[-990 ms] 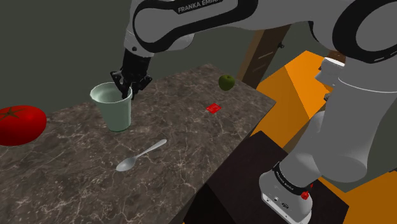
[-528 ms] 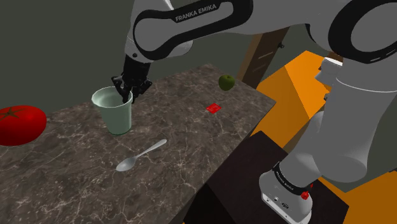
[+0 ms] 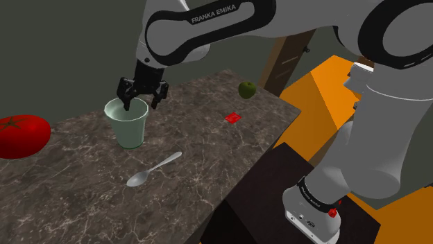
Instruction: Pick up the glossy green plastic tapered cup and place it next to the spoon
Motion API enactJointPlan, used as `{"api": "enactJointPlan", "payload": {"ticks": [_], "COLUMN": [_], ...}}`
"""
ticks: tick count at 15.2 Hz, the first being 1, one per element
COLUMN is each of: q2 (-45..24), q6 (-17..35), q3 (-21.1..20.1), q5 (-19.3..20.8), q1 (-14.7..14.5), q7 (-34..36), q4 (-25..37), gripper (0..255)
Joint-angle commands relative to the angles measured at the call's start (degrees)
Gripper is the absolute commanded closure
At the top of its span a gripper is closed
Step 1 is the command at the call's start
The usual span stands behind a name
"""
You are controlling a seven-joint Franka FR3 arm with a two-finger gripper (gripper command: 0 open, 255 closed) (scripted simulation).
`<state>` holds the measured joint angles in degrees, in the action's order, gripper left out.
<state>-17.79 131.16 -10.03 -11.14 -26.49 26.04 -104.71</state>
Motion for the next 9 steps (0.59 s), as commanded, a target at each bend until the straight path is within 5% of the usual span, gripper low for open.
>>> {"api": "enactJointPlan", "payload": {"ticks": [1, 5, 9], "q2": [0.0, 4.02, 4.02], "q6": [0.0, -5.84, -5.84], "q3": [0.0, 0.28, 0.28], "q5": [0.0, -0.23, -0.23], "q1": [0.0, 0.94, 0.93], "q7": [0.0, -0.15, -0.15], "q4": [0.0, 1.7, 1.7], "gripper": [0, 0, 0]}}
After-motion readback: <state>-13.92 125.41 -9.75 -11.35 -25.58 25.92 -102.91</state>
